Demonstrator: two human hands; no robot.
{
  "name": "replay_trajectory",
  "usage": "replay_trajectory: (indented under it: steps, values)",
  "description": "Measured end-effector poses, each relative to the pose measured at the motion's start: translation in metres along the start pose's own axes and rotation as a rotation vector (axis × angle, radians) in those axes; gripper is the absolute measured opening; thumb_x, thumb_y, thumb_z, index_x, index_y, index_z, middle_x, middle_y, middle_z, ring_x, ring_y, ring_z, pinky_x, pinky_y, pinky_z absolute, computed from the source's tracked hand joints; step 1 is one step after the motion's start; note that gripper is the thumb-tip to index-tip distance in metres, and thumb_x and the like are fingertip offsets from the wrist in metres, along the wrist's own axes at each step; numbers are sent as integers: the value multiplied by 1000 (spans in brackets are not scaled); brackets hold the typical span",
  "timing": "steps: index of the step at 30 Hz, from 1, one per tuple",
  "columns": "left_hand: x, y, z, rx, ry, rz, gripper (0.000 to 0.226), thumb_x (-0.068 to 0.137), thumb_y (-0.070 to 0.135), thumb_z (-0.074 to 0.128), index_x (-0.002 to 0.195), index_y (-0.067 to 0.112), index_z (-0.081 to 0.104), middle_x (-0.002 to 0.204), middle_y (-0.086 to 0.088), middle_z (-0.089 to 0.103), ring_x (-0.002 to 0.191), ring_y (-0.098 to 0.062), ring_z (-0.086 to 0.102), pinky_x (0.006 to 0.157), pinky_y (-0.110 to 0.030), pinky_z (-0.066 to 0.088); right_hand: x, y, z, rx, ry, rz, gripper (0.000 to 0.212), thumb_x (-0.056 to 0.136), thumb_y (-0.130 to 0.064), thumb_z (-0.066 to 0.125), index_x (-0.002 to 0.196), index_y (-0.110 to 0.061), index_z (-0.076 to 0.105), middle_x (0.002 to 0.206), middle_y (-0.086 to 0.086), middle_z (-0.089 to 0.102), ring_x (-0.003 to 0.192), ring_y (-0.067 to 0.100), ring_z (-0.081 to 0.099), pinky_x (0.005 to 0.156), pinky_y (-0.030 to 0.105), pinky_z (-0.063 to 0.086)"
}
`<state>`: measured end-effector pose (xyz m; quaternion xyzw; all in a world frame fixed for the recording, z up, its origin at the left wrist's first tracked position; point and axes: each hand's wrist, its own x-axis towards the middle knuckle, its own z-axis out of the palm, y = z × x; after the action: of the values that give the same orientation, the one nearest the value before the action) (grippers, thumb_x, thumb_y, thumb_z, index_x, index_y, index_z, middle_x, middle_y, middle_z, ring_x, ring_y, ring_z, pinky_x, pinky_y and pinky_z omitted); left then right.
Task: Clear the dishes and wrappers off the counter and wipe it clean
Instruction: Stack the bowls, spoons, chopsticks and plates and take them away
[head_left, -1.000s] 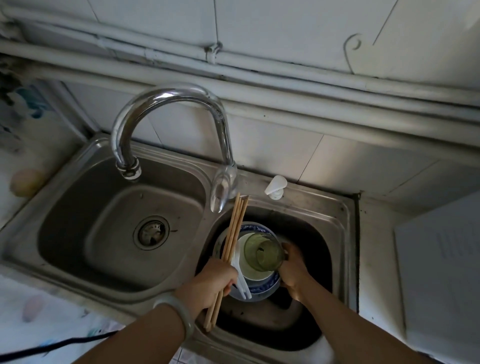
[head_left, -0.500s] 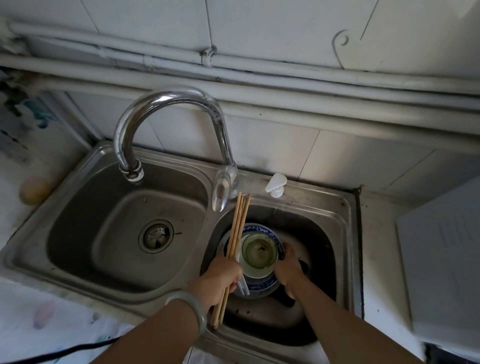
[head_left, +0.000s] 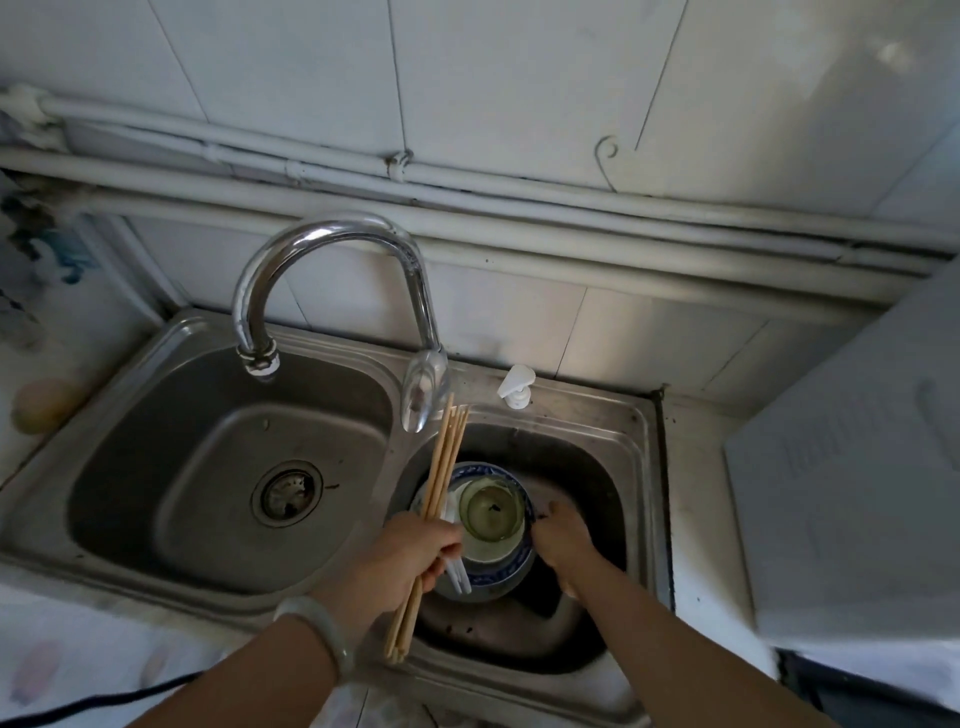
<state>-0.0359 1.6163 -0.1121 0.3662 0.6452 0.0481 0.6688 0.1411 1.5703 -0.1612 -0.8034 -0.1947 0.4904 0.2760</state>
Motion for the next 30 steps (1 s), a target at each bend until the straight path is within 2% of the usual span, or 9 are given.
replay_trajectory:
  steps: [2,5,7,10,15,18,20,22,30]
  values:
    - [-15,4,5,-32,-56,53,17,87,18,68,76,9,60,63,-5,53,46,-10,43,43,-21,37,-19,-14,-14,27,26,-119,24,95,-24,52,113,-12,62,101,3,66,88,16,62,75,36,53]
    - [-42,10,29,-22,-231,105,18,86,17,69,70,13,60,54,1,49,48,-10,45,48,-24,41,-48,-33,-32,176,-410,-191,50,95,-51,50,122,-10,60,110,5,69,99,20,66,90,39,53]
    - [-60,15,54,52,-323,153,15,88,16,65,74,14,62,54,2,49,51,-10,48,54,-26,45,-68,-40,-41,130,-612,-187,60,90,-54,58,111,2,59,96,18,67,75,32,65,68,38,56]
    - [-70,19,80,34,-396,192,5,90,13,63,89,9,67,61,-1,58,61,-14,60,73,-35,57,-85,-48,-55,38,-484,-191,37,90,-37,63,92,0,60,71,16,58,52,25,56,48,32,48]
    - [-48,16,69,107,-503,161,43,83,40,72,118,17,63,112,-7,70,107,-22,65,93,-39,50,-90,-67,-96,53,-298,-322,23,97,-24,54,88,-4,61,68,8,65,65,21,65,73,35,58]
    - [-31,11,51,-61,-217,177,27,90,22,67,113,9,63,94,-8,69,82,-18,68,71,-27,55,-87,-79,-115,-375,-59,-530,14,96,-27,58,92,-14,57,67,2,58,57,15,58,52,24,51]
    - [-21,5,34,-110,31,215,11,90,3,60,99,9,63,80,-9,64,63,-15,61,51,-21,48,-81,-73,-122,-912,3,-728,8,94,-26,58,100,-21,59,82,-2,60,72,14,59,61,25,48]
    - [-14,-2,19,-109,152,224,15,89,-3,55,89,11,61,79,-12,62,59,-16,58,50,-24,44,-72,-55,-121,-1290,-79,-804,9,94,-27,55,103,-24,58,89,-4,58,79,14,58,70,25,47]
    - [-4,-33,18,-36,163,143,18,88,-4,52,88,10,63,70,-12,60,63,-19,55,55,-28,44,-30,-7,-81,-1691,-81,-717,19,98,-21,50,114,-14,56,104,7,66,91,28,67,79,39,53]
